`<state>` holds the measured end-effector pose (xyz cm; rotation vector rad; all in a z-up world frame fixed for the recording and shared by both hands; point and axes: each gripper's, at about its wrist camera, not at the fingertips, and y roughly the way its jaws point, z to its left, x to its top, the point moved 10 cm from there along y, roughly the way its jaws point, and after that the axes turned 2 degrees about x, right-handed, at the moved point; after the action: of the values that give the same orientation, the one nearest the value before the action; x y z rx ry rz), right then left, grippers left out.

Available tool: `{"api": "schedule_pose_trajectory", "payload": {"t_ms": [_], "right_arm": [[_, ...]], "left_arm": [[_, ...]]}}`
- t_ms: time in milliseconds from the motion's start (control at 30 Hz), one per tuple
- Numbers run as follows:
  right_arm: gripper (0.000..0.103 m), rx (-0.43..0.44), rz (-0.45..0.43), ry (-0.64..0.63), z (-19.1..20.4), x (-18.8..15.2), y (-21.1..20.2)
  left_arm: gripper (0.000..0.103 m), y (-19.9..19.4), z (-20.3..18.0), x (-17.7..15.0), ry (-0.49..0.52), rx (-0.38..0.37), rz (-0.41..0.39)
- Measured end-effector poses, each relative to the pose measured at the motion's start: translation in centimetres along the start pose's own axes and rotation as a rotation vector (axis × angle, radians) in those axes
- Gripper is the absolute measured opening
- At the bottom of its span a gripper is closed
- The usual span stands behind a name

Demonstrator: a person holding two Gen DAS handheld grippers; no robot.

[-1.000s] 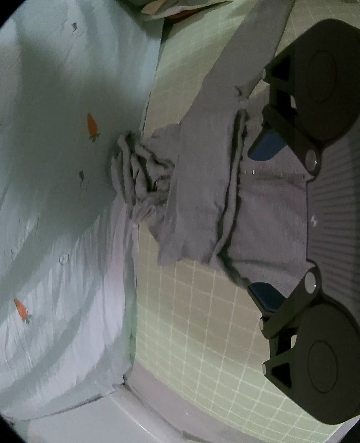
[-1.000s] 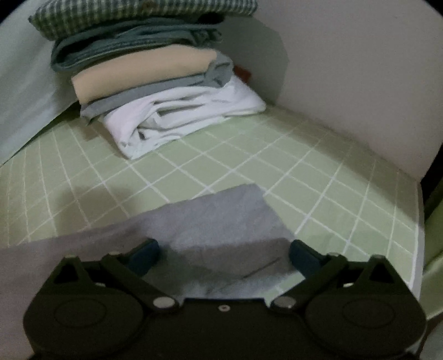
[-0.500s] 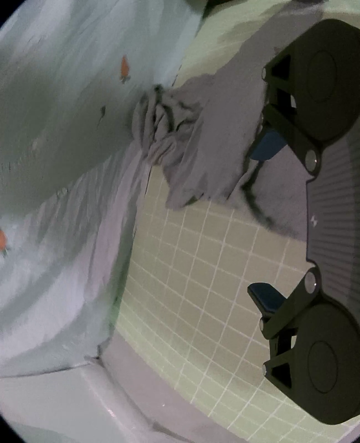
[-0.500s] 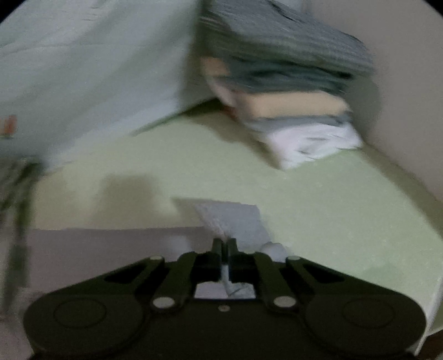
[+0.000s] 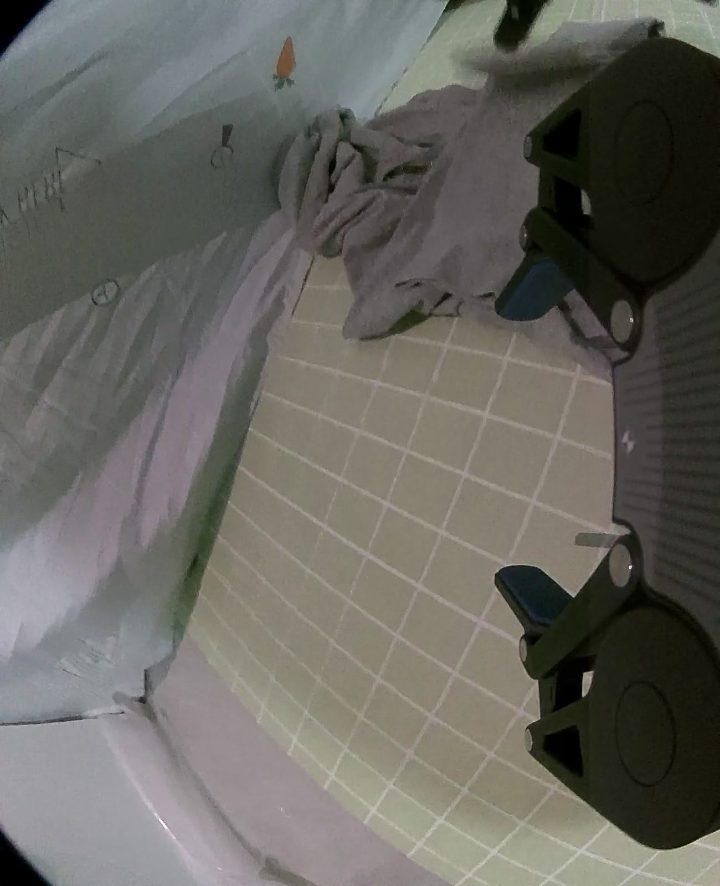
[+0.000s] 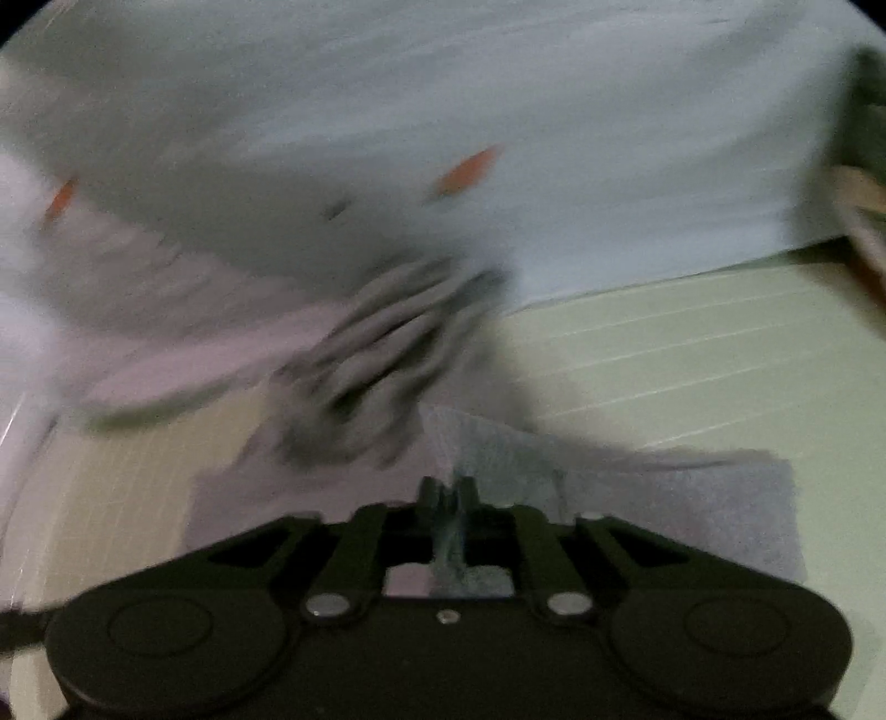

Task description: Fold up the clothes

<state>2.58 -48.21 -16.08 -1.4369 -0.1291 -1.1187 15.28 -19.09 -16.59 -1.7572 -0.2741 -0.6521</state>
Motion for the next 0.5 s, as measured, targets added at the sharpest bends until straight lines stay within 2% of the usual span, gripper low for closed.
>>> {"api": "schedule_pose_trajectory", "payload": {"t_ms": [33,100,200,333,500], "right_arm": [[0.054,-0.011,0.027,-0.027,0.6,-0.6,0.5],[0.057,-0.024,0.068,-0.072,0.8,-1.9,0.5],[0.082,-0.085,0.072,-0.082,-1.4,-2.9,-1.0],[0.088,-0.183,0.056,-0.024,-6.8,-3.8,-3.7],[0.09,-0.29,0.047,0.09,-14.7,-5.5,-6.4]], "left_arm": [[0.095,0.1,-0.1,-0.1,-0.003,0.0,0.005],[0.095,-0.3,-0.5,-0.4,-0.001,-0.003,0.007],[0.095,-1.0,-1.6,-0.8,0.012,-0.002,0.0],[0.095,-1.5,-4.4,-1.4,0.035,-0.011,0.005],[0.095,-2.0,-10.3,-1.4,0.148,-0.05,-0.002]]}}
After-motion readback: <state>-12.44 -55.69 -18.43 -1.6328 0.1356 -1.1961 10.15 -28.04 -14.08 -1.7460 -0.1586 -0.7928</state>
